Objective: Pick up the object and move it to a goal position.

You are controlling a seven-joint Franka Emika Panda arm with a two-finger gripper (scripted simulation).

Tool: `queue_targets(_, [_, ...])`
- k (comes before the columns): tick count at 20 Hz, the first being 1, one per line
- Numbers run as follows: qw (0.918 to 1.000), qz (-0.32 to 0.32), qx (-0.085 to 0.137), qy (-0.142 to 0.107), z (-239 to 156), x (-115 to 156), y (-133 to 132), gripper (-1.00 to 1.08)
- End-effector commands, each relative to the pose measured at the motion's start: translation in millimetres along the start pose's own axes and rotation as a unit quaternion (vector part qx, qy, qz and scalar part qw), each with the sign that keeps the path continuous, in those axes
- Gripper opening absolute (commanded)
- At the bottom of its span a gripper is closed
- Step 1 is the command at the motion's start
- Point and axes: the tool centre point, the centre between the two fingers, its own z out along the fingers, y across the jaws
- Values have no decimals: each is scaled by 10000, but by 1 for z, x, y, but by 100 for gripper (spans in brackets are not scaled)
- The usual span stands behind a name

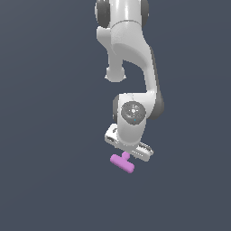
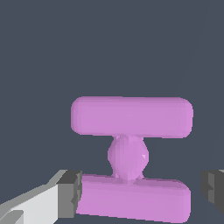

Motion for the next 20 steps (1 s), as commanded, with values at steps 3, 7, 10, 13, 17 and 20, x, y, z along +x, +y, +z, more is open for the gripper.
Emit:
queue_targets(3, [9999,101,-3,11,5,2,-3,100])
queue_targets(7, [10000,84,-5,6,6,2,-3,100])
queue_targets(10, [10000,88,-4,7,15,2,-3,100])
queue_targets(13, [10000,94,-4,8,31,1,-3,100])
queue_targets(17, [9999,103,-4,10,50,1,-2,100])
queue_targets(20, [9999,105,-3,11,56,2,-3,100])
